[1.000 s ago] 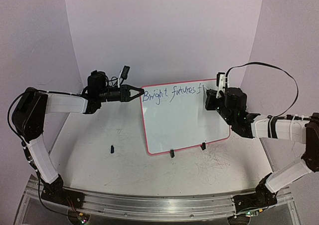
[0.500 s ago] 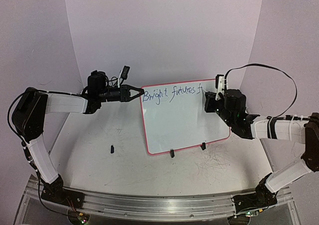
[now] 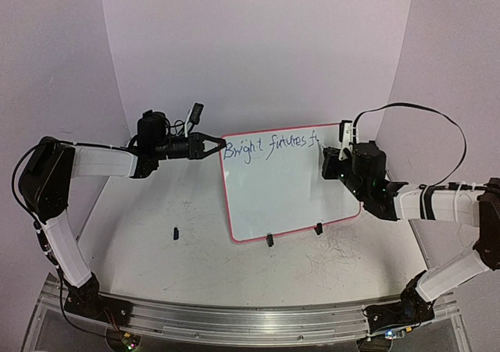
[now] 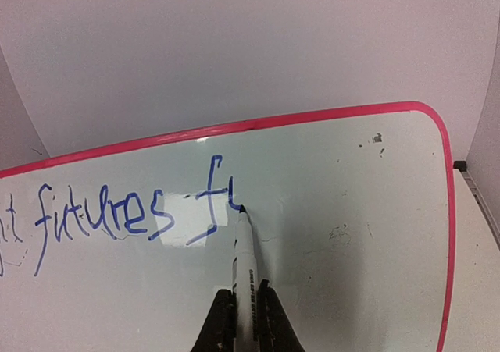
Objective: Write a sentence on the whiteboard
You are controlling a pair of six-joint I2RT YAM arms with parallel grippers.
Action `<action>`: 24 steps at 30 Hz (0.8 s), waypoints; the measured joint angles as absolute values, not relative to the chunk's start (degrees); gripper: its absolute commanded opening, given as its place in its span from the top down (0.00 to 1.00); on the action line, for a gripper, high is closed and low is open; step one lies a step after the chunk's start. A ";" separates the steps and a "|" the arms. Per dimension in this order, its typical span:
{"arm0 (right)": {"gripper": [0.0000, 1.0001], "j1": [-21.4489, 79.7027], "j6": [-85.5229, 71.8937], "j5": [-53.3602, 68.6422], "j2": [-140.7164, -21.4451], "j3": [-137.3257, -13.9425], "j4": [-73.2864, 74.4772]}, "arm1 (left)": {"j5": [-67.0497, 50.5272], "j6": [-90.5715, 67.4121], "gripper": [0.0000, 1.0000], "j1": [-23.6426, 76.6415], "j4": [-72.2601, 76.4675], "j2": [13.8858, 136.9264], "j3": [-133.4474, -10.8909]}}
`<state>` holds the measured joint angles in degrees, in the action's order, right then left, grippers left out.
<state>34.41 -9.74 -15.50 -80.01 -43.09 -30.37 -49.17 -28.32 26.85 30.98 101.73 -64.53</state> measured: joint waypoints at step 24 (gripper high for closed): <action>1.00 34.41 -9.41 -14.98 -81.37 -44.96 -31.66 | -49.11 -28.31 1.00 26.85 30.89 101.73 -64.55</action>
<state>34.41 -9.41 -14.98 -81.37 -44.96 -31.66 -49.11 -28.31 26.85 30.89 101.73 -64.55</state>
